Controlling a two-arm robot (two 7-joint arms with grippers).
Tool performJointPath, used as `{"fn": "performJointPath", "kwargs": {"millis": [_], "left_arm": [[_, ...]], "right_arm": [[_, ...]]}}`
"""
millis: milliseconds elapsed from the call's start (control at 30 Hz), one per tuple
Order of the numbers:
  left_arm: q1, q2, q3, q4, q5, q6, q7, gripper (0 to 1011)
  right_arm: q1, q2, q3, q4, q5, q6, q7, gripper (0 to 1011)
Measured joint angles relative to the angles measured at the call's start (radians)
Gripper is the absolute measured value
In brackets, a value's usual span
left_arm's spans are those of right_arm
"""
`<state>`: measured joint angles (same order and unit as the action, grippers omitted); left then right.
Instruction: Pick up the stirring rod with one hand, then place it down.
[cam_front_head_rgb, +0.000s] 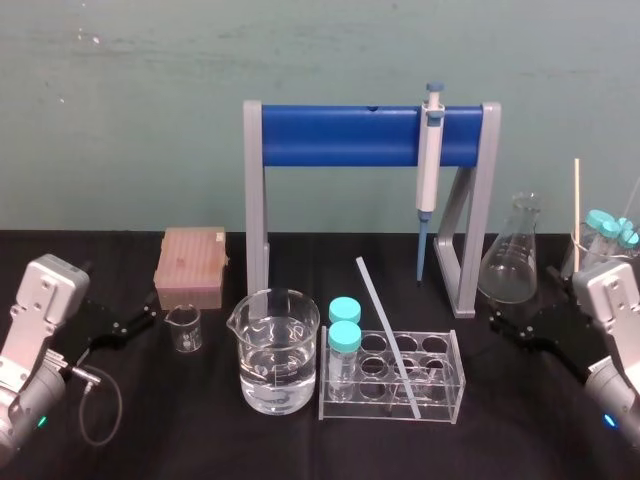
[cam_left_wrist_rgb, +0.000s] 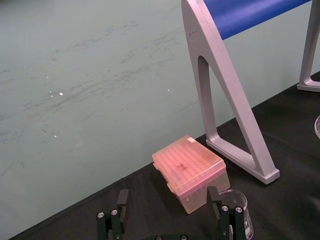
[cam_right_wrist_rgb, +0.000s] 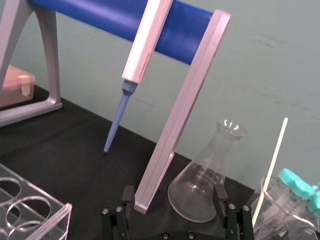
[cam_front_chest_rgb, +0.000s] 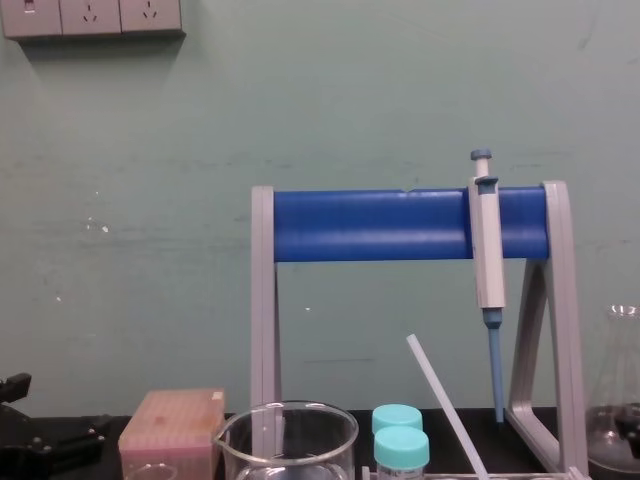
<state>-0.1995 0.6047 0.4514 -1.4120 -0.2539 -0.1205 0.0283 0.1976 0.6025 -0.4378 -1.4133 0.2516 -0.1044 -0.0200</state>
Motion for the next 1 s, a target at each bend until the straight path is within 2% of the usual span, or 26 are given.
{"fn": "performJointPath", "kwargs": {"millis": [133, 333, 500, 633, 767, 900, 1000], "left_arm": [[0.0, 0.0, 0.0, 0.0, 0.0, 0.0, 0.0, 1000], [0.0, 0.0, 0.0, 0.0, 0.0, 0.0, 0.0, 1000], [0.0, 0.0, 0.0, 0.0, 0.0, 0.0, 0.0, 1000], [0.0, 0.0, 0.0, 0.0, 0.0, 0.0, 0.0, 1000], [0.0, 0.0, 0.0, 0.0, 0.0, 0.0, 0.0, 1000], [0.0, 0.0, 0.0, 0.0, 0.0, 0.0, 0.0, 1000], [0.0, 0.0, 0.0, 0.0, 0.0, 0.0, 0.0, 1000]], "right_arm": [[0.003, -0.004, 0.021, -0.014, 0.018, -0.005, 0.028, 1002], [0.029, -0.031, 0.047, -0.052, 0.08, -0.03, 0.109, 1002], [0.065, -0.081, 0.055, -0.079, 0.184, -0.039, 0.228, 1002], [0.103, -0.124, 0.044, -0.083, 0.25, -0.021, 0.327, 1002], [0.123, -0.142, 0.029, -0.079, 0.262, -0.007, 0.373, 1002], [0.144, -0.157, 0.006, -0.069, 0.264, 0.034, 0.415, 1002], [0.16, -0.16, -0.022, -0.066, 0.246, 0.105, 0.432, 1002]]}}
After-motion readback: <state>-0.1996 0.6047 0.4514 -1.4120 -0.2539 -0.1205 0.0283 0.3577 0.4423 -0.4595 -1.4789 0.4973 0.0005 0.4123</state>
